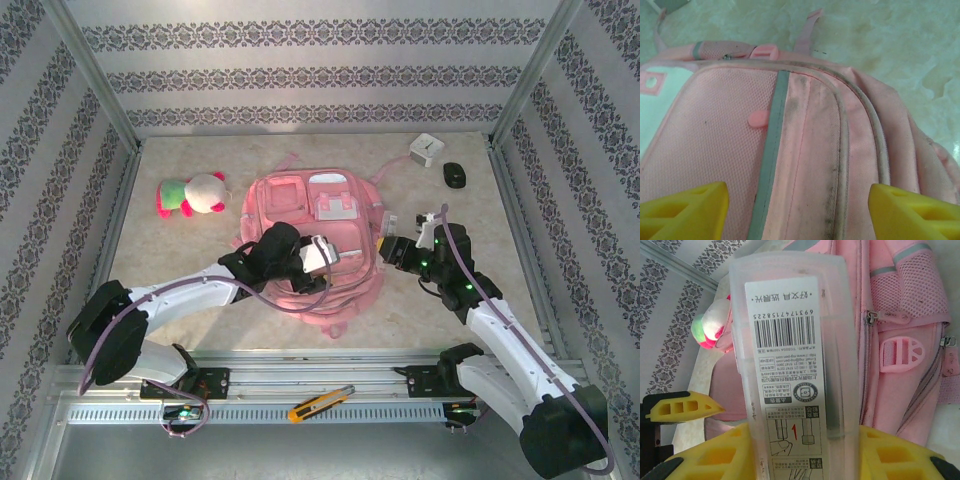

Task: Pack the student bag

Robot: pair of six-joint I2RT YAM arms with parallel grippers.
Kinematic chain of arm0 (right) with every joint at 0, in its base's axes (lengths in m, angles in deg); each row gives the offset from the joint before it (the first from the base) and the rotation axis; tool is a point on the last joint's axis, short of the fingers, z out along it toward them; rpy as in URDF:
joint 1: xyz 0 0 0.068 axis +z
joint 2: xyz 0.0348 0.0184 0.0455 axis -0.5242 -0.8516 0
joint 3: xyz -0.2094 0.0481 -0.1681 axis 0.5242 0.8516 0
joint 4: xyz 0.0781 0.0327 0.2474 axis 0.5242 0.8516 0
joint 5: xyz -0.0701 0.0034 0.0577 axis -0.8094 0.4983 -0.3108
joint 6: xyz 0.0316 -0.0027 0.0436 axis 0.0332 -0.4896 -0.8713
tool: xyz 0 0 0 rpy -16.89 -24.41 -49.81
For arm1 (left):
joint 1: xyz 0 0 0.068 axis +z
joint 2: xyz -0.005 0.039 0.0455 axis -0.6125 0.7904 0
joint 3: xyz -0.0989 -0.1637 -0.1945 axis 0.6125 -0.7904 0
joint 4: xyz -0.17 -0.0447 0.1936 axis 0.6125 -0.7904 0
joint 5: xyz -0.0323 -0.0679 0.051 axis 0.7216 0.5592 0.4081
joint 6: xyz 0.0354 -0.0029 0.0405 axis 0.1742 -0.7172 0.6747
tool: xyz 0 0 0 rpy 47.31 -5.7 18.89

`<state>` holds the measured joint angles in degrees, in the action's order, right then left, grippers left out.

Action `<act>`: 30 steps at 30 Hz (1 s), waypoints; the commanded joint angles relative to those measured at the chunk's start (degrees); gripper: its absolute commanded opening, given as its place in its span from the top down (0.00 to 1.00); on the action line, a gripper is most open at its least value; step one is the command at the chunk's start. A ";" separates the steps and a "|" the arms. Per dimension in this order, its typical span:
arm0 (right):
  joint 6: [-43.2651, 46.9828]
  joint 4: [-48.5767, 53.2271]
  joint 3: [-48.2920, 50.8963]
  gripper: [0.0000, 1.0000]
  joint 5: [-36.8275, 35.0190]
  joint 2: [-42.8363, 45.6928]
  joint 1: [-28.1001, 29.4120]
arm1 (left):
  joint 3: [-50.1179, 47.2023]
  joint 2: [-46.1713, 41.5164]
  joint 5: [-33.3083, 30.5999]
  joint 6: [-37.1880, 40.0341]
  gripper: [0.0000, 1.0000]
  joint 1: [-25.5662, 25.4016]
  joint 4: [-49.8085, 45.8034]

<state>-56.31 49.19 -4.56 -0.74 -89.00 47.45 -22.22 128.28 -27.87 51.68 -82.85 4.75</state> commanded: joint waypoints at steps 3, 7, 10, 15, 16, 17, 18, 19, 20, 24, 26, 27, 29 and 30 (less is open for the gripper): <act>0.62 0.22 -0.34 0.72 1.99 -1.03 -0.63 | -0.36 3.06 -9.25 6.36 0.25 -1.59 3.72; 0.62 0.13 -0.59 0.72 2.46 -1.92 -0.67 | 0.25 4.77 -13.86 5.37 0.24 -1.70 4.18; 0.60 0.10 -0.46 0.72 2.56 -2.23 -0.67 | -0.17 5.06 -15.62 4.18 0.22 -1.68 5.84; 0.53 0.01 -0.08 0.74 2.42 -2.23 -0.70 | -2.58 2.97 -24.21 -1.65 0.23 -1.72 16.53; 0.53 -0.13 -0.08 0.74 2.41 -2.29 -0.72 | -3.21 2.32 -24.54 -1.91 0.25 -1.63 18.60; 0.47 -0.12 -0.08 0.74 2.40 -2.36 -0.71 | -3.59 1.54 -24.43 -2.19 0.27 -1.59 19.91; 0.45 -0.15 -0.15 0.74 2.42 -2.63 -0.72 | -3.68 0.93 -24.48 -2.83 0.30 -1.59 20.67; 0.45 -0.16 -0.24 0.74 2.42 -2.83 -0.72 | -3.85 0.54 -24.66 -3.35 0.31 -1.55 21.39; 0.29 -0.20 -0.34 0.74 2.39 -3.07 -0.71 | -4.05 0.26 -24.80 -3.70 0.32 -1.43 22.46; -0.12 -0.50 -0.87 0.74 2.76 -3.72 -0.63 | -3.71 1.85 -24.91 -3.73 0.33 -1.06 22.34; -0.19 -0.45 -0.97 0.74 2.72 -3.72 -0.58 | -3.39 2.72 -24.98 -4.15 0.33 -1.06 21.48; -0.17 -0.52 -0.96 0.74 2.81 -3.72 -0.62 | -3.37 2.97 -25.02 -4.28 0.33 -1.11 21.45; -0.26 -0.59 -0.88 0.74 2.76 -3.63 -0.63 | -3.52 3.82 -23.95 -4.17 0.33 -1.08 21.30; -0.45 -0.60 -0.83 0.74 2.85 -3.38 -0.61 | -3.06 3.83 -19.19 -1.91 0.31 -1.06 18.29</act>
<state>-56.36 49.78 -4.56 0.94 -92.74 47.45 -26.18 130.62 -48.98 49.15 -84.64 22.19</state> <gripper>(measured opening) 0.374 0.678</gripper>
